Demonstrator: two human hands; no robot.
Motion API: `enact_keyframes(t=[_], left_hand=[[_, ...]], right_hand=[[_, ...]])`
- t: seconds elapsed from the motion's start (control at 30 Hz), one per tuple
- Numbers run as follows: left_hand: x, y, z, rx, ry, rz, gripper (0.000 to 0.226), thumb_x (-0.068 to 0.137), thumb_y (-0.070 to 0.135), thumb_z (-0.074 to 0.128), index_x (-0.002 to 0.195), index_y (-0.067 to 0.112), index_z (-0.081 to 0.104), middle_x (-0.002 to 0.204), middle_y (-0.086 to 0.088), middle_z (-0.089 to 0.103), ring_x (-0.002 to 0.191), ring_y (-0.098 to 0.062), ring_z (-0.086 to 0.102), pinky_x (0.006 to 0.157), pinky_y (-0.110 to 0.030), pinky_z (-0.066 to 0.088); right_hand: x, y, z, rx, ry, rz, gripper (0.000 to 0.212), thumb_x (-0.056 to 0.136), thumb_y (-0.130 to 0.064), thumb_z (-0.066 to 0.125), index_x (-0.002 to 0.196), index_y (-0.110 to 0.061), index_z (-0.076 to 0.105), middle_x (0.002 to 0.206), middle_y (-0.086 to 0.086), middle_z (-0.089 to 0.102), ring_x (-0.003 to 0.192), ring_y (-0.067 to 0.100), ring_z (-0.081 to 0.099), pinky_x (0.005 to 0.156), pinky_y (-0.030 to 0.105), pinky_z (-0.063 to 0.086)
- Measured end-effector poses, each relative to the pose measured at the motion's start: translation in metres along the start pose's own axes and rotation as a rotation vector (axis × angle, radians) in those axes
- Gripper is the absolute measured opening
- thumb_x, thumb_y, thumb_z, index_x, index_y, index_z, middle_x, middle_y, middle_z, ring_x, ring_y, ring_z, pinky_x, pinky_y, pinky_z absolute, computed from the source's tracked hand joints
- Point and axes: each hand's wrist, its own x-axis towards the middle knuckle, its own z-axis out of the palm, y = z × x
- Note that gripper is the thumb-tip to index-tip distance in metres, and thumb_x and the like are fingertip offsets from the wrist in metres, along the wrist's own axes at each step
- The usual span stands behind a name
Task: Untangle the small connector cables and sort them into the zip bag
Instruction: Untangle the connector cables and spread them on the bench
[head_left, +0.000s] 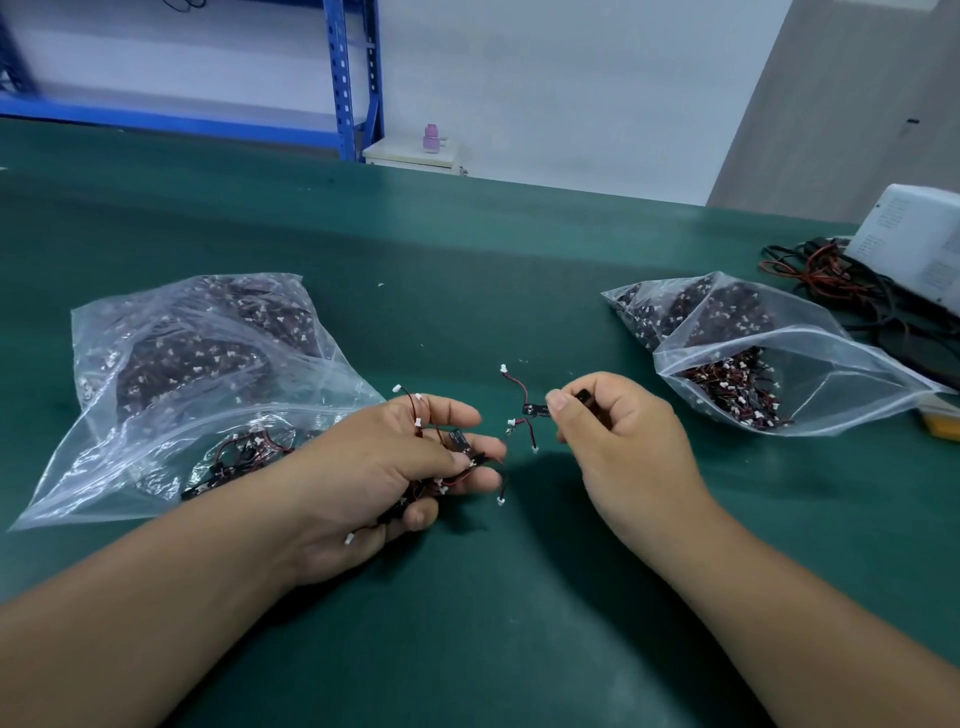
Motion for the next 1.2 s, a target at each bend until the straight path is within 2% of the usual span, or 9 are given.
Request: enact_keyframes(t=[0.1,0.17,0.27,0.4,0.53,0.67,0.8,1.07,1.2], left_hand=[[0.001,0.0,0.0,-0.033,0.021,0.004,0.029,0.094,-0.008,0.049,0.115,0.011,0.054,0.1,-0.011,0.076,0.077,-0.017,0.074,0.033,-0.018,0.033],[0.002,0.0,0.0,-0.057,0.034,0.002,0.029,0.094,-0.008,0.05,0.115,0.012,0.054,0.101,-0.011,0.075,0.077,-0.017,0.074,0.033,-0.018,0.034],[0.001,0.001,0.0,-0.087,0.045,-0.002,0.03,0.094,-0.008,0.049,0.116,0.012,0.055,0.102,-0.011,0.075,0.077,-0.018,0.074,0.032,-0.018,0.033],[-0.001,0.002,0.002,-0.099,0.056,0.005,0.027,0.093,-0.007,0.053,0.113,0.011,0.055,0.1,-0.009,0.076,0.074,-0.017,0.074,0.031,-0.017,0.03],[-0.001,0.002,0.003,-0.098,0.062,0.013,0.021,0.091,-0.001,0.059,0.109,0.011,0.057,0.096,-0.008,0.076,0.068,-0.015,0.072,0.031,-0.016,0.029],[0.0,0.001,0.002,-0.08,0.057,0.011,0.015,0.09,0.005,0.062,0.104,0.012,0.06,0.092,-0.009,0.074,0.062,-0.013,0.067,0.031,-0.016,0.029],[0.0,0.002,0.003,-0.066,0.052,0.01,0.009,0.088,0.009,0.064,0.095,0.014,0.06,0.087,-0.007,0.074,0.056,-0.01,0.064,0.03,-0.016,0.029],[0.001,0.002,0.002,-0.079,0.065,-0.006,0.006,0.09,0.01,0.065,0.092,0.015,0.062,0.082,-0.007,0.071,0.053,-0.011,0.06,0.031,-0.018,0.031],[0.001,0.002,0.002,-0.083,0.07,-0.006,0.006,0.089,0.012,0.065,0.093,0.015,0.062,0.079,-0.005,0.07,0.053,-0.011,0.057,0.031,-0.018,0.031]], right_hand=[[0.002,0.003,-0.009,-0.523,-0.105,-0.215,0.018,0.095,-0.035,0.059,0.081,-0.023,0.06,0.075,-0.01,0.057,0.072,0.011,0.052,0.064,0.032,0.044],[0.004,0.005,-0.011,-0.731,-0.175,-0.222,0.019,0.095,-0.041,0.055,0.086,-0.026,0.06,0.082,-0.01,0.057,0.081,0.015,0.053,0.068,0.036,0.046],[0.007,0.011,-0.011,-0.475,-0.132,-0.141,0.019,0.093,-0.036,0.062,0.078,-0.024,0.063,0.072,-0.011,0.059,0.072,0.009,0.054,0.066,0.033,0.047],[0.013,0.016,-0.009,-0.188,-0.07,-0.022,0.025,0.092,-0.029,0.067,0.068,-0.023,0.061,0.06,-0.011,0.056,0.055,0.004,0.046,0.052,0.017,0.037],[0.01,0.018,-0.014,-0.514,-0.164,-0.158,0.017,0.093,-0.032,0.062,0.078,-0.025,0.062,0.073,-0.01,0.059,0.073,0.011,0.054,0.068,0.033,0.047],[0.008,0.012,-0.015,-0.407,-0.104,-0.25,0.015,0.093,-0.03,0.063,0.079,-0.026,0.062,0.073,-0.012,0.058,0.073,0.009,0.054,0.065,0.022,0.042],[0.007,0.017,-0.012,-0.551,-0.144,-0.231,0.018,0.094,-0.036,0.06,0.082,-0.024,0.064,0.076,-0.012,0.06,0.077,0.01,0.055,0.071,0.035,0.047],[0.009,0.023,-0.013,-0.344,-0.007,-0.123,0.025,0.091,-0.039,0.063,0.072,-0.024,0.061,0.073,-0.015,0.06,0.067,0.006,0.054,0.058,0.029,0.044],[0.008,0.022,-0.013,-0.352,-0.028,-0.085,0.031,0.083,-0.05,0.058,0.066,-0.025,0.054,0.056,-0.011,0.053,0.052,0.008,0.045,0.05,0.029,0.04]])
